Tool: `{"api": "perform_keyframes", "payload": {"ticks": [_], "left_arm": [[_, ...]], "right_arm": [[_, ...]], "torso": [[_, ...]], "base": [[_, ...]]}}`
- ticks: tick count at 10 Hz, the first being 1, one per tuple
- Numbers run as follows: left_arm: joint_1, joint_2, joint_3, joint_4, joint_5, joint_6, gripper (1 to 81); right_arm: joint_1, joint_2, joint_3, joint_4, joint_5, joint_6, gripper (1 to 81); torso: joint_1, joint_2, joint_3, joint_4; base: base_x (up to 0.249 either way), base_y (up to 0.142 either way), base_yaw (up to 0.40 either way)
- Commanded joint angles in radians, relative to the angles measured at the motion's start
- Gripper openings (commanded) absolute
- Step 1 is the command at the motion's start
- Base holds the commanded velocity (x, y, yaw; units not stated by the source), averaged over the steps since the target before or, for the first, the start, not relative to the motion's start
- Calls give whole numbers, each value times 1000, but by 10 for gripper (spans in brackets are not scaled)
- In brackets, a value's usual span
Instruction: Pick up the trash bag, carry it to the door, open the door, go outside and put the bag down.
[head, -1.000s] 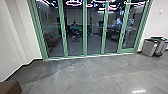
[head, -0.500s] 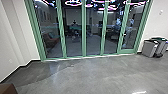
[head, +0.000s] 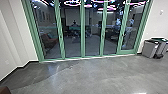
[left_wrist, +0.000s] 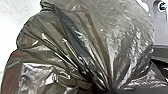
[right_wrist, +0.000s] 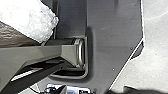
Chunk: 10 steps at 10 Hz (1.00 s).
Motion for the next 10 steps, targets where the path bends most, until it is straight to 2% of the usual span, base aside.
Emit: {"api": "perform_keyframes", "payload": {"ticks": [1, 10], "left_arm": [[-51, -3, 0, 6, 73, 6, 10], [-51, -3, 2, 6, 71, 7, 10]], "right_arm": [[36, 4, 2, -5, -66, -4, 811], [38, 6, 5, -16, -66, -4, 811]], "torso": [[0, 0, 0, 0], [0, 0, 0, 0]], "base": [[141, -85, 0], [142, -84, 0]]}}
